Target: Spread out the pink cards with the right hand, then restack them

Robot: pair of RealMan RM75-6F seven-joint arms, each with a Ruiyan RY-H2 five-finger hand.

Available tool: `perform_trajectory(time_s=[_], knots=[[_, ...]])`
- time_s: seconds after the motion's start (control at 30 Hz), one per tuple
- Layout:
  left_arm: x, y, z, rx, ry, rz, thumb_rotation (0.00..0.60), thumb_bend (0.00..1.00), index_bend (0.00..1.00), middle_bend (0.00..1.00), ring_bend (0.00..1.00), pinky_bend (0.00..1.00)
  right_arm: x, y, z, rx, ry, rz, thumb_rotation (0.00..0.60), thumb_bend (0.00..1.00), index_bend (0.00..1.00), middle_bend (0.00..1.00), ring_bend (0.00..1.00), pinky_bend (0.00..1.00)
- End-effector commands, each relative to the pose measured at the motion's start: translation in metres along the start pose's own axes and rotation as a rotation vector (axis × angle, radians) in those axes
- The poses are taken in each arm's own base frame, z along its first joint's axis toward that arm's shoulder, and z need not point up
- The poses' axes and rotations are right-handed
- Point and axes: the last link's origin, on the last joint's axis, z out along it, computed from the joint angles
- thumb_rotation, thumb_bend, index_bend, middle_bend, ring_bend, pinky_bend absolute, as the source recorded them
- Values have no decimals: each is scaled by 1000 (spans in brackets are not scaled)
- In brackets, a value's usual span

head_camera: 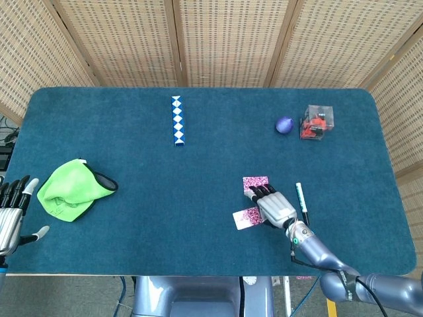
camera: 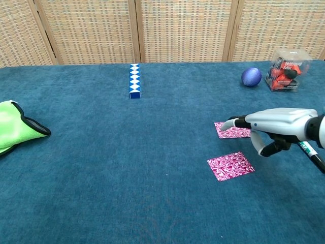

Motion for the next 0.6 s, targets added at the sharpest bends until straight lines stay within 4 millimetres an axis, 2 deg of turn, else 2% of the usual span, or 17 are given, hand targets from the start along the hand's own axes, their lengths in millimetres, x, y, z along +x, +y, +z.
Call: perform_trajectory(time_s=[0.03,0.2,0.6], knots=[[0,0,0,0,-2,-2,600,0,0,0,0,0,-2,1,12,-30,-15,22,600,1000,79,46,0,0],[0,-1,0,-1,-6,-3,600,0,0,0,0,0,-9,-1,16,-40,-50,6,600,1000,79,46,0,0],[0,0,0,-2,-5,-1,600,0,0,0,0,0,-14,-22,21,-19,-79,13,600,1000,80,46,0,0]])
